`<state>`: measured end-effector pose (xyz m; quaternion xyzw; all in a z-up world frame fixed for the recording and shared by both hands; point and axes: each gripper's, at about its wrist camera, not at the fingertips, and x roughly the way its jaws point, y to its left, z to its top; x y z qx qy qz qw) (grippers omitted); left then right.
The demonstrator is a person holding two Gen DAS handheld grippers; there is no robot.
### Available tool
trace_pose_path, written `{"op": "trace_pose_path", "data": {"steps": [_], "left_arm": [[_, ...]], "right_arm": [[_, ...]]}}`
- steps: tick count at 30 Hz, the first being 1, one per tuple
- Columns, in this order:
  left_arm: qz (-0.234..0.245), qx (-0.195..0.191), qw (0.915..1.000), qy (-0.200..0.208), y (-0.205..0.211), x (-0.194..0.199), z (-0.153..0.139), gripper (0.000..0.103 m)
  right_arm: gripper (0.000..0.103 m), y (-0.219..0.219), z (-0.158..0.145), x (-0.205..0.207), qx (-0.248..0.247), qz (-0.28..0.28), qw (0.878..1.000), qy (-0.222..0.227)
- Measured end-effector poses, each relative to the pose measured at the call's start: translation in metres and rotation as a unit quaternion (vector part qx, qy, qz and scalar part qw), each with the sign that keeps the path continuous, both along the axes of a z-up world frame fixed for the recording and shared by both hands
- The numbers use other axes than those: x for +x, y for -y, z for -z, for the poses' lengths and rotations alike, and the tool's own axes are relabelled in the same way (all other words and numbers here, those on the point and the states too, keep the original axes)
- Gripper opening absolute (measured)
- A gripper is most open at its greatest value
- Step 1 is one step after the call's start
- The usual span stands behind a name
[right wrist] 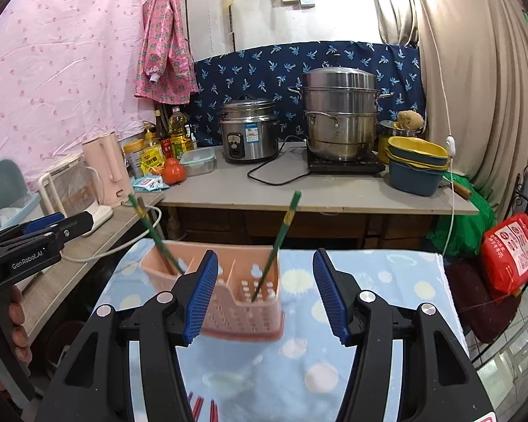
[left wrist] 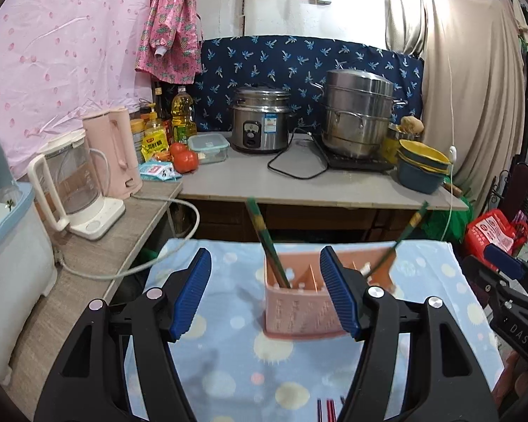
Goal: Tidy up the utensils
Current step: 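Open the left tool over the basket while the right tool releases its chopstick, then move both open tools back toward the remaining red chopsticks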
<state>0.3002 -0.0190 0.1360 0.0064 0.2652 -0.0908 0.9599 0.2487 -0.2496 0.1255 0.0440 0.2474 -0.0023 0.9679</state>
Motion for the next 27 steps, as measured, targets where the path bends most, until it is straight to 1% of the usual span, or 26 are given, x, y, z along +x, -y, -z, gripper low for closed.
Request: {"op": "trace_pose_path", "data": {"steps": [2, 7, 13, 19, 24, 27], "left_arm": [[0.003, 0.004, 1.0, -0.005, -0.002, -0.018, 0.007, 0.061], [0.018, 0.008, 0.9991, -0.038, -0.009, -0.066, 0.036, 0.061], [0.033, 0.0, 0.9954, -0.09, -0.02, -0.124, 0.083, 0.061], [0.041, -0.001, 0.9876, -0.152, -0.021, -0.179, 0.138, 0.061], [0.042, -0.003, 0.9809, -0.19, -0.02, -0.204, 0.174, 0.061], [0.044, 0.008, 0.9797, -0.195, -0.016, -0.214, 0.189, 0.061]], "right_arm": [[0.055, 0.002, 0.005, -0.018, 0.002, 0.0, 1.0, -0.006], [0.055, 0.007, 0.025, -0.07, -0.001, 0.011, 1.0, -0.022], [0.055, 0.015, 0.057, -0.131, 0.019, 0.022, 0.998, -0.057], [0.055, 0.016, 0.095, -0.184, 0.044, 0.032, 0.994, -0.099], [0.055, 0.003, 0.123, -0.219, 0.048, 0.036, 0.99, -0.127], [0.055, -0.003, 0.135, -0.233, 0.054, 0.038, 0.988, -0.137]]}}
